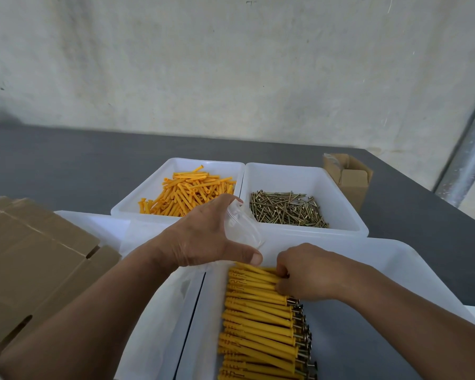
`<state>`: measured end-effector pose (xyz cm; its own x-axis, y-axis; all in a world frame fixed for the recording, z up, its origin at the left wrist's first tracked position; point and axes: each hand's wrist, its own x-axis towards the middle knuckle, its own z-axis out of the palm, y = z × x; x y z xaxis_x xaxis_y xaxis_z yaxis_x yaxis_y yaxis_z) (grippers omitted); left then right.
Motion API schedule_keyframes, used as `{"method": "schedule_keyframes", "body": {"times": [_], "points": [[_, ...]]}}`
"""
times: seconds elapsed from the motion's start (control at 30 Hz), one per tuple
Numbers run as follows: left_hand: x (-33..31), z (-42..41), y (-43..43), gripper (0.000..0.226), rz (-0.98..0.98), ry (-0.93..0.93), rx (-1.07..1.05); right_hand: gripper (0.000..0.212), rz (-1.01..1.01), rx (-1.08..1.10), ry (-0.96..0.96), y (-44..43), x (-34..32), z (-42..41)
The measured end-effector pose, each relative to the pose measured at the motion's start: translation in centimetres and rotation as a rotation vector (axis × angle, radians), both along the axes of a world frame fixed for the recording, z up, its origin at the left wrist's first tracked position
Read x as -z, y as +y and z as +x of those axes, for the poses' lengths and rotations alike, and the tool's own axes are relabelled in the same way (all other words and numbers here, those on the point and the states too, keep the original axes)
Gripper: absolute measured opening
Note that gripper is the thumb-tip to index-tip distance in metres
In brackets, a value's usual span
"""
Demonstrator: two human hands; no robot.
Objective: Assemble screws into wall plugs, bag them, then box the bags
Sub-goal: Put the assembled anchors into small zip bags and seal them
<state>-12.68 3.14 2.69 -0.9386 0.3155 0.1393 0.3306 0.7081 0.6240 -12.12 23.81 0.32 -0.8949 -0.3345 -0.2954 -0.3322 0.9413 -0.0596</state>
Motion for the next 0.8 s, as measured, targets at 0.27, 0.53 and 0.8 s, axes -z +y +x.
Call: {"method": "schedule_keyframes", "body": {"times": [0.27,0.53,0.8], "points": [[-0.04,-0.02,-0.27,0.095,0.003,0.010,0.003,0.022,-0.046,0.000,0.036,-0.12,0.10,0.06],[-0.01,-0.11,-0.42,0.100,0.009,0.007,0.010,0.026,-0.066,0.015,0.051,0.18,-0.55,-0.16],[-0.10,-0.03,-0.41,0.103,-0.004,0.008,0.009,0.019,-0.351,0.041,0.080,0.49,-0.43,-0.27]]}}
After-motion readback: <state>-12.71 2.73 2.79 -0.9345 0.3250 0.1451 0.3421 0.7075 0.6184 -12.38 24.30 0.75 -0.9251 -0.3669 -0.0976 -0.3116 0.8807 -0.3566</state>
